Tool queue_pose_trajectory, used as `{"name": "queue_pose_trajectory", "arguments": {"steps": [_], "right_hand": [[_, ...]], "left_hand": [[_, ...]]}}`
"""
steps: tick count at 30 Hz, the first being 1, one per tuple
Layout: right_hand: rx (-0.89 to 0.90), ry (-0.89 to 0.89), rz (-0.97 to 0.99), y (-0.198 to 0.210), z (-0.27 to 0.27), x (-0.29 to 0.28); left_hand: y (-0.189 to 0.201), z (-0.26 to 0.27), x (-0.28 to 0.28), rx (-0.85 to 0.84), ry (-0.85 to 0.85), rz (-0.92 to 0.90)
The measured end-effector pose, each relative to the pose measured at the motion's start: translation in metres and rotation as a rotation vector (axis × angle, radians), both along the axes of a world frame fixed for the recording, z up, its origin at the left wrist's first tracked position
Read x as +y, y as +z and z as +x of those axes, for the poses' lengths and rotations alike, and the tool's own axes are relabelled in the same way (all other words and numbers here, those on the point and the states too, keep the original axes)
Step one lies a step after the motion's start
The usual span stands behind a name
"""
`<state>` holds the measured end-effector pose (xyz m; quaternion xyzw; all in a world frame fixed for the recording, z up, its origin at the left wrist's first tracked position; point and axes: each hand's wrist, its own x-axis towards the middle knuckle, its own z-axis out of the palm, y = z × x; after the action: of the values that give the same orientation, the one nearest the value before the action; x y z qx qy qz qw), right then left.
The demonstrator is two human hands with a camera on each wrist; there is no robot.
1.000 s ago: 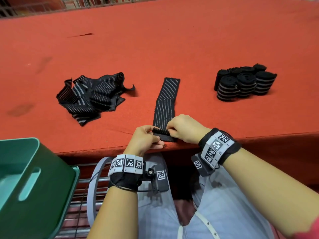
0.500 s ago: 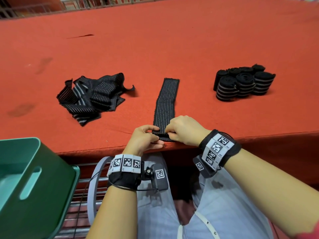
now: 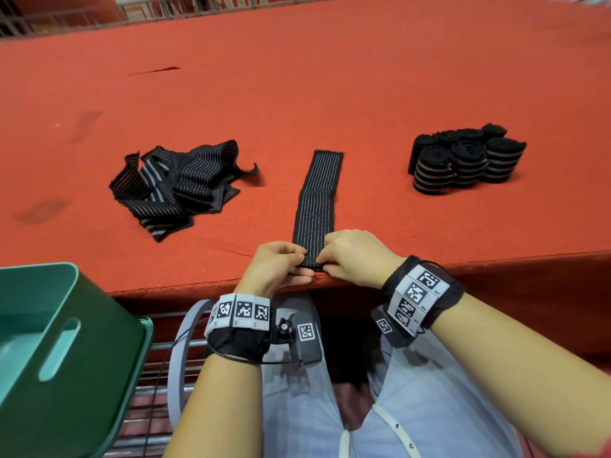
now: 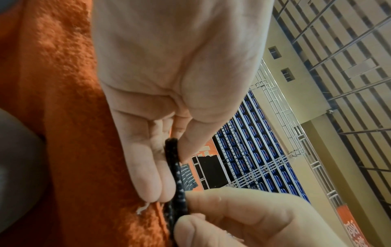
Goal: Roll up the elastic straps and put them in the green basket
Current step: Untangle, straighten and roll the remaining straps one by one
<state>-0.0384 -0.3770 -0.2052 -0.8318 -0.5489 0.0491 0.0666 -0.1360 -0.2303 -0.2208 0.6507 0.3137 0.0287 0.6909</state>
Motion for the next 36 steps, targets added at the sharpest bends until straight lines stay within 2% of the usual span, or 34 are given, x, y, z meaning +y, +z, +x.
{"name": "queue_pose_trajectory", "arguments": {"steps": [7, 18, 23, 28, 32, 36], "right_hand": [[0.022, -0.055, 0.050, -0.014, -0.004, -0.002], [0.053, -0.066, 0.109, -0.016, -0.001, -0.003], [0.056, -0.073, 0.069, -0.011, 0.003, -0.003], [0.053, -0.103, 0.079, -0.015, -0.001, 0.001], [0.077, -0.109, 0.116, -0.017, -0.002, 0.000], [0.093, -0.115, 0.156, -0.017, -0.001, 0.000]], "left_hand": [[0.003, 0.003, -0.004, 0.045, 0.040, 0.093], [0.000, -0.003, -0.003, 0.049, -0.006, 0.250], [-0.006, -0.007, 0.006, -0.030, -0.025, 0.539], [-0.002, -0.006, 0.009, -0.017, -0.222, 0.869], [-0.003, -0.006, 0.007, -0.056, -0.205, 0.973], [-0.005, -0.005, 0.007, -0.092, -0.166, 0.941]]}}
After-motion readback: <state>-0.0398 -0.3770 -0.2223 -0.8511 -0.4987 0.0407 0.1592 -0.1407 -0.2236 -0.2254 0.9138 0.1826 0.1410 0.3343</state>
